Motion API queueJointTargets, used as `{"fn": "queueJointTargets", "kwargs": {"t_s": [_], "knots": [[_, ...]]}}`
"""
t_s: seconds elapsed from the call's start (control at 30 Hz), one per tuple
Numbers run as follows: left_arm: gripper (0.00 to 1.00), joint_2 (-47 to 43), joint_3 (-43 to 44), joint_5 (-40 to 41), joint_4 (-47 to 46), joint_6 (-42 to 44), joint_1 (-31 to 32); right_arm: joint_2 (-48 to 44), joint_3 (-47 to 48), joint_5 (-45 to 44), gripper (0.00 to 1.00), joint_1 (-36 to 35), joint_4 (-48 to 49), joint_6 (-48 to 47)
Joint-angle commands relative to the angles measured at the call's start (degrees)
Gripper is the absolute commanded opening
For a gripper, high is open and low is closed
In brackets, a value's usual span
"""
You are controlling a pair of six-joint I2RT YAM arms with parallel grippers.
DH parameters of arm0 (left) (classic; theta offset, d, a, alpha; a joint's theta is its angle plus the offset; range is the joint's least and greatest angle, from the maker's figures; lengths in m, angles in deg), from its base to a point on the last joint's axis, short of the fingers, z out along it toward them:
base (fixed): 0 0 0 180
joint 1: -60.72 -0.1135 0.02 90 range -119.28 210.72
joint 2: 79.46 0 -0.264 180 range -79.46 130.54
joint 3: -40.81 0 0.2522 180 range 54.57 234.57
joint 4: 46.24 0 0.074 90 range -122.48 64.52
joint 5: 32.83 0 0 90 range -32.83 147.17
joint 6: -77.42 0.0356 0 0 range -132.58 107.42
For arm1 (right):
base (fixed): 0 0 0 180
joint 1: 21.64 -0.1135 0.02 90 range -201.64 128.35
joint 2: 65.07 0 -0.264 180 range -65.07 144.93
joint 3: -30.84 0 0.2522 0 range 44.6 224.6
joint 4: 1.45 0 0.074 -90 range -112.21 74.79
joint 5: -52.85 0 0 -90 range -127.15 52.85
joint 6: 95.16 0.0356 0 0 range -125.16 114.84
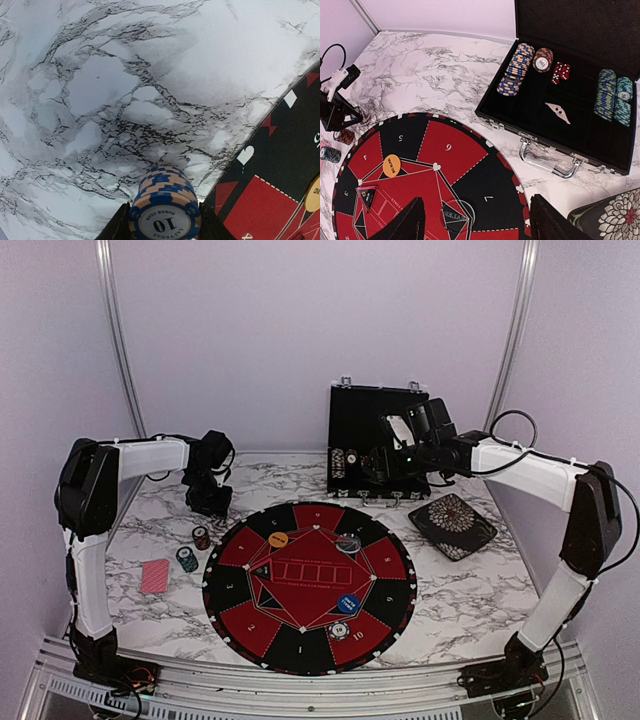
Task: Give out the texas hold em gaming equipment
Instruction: Pick up the pile of poker chips from the pile of poker chips.
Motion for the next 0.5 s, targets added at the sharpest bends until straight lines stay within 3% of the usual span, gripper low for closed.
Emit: {"fn": "queueJointTargets", "kwargs": {"t_s": [0.0,0.47], "knots": [[0.33,-0.7,1.4,0.5,0.8,0.8,-0.5,0.5,1.2,0.4,0.69,0.6,0.1,0.2],[0.32,-1.5,1.2,0.6,1.0,1.1,-0.4,0.5,1.1,0.4,0.69,0.6,0.1,0.3]]}}
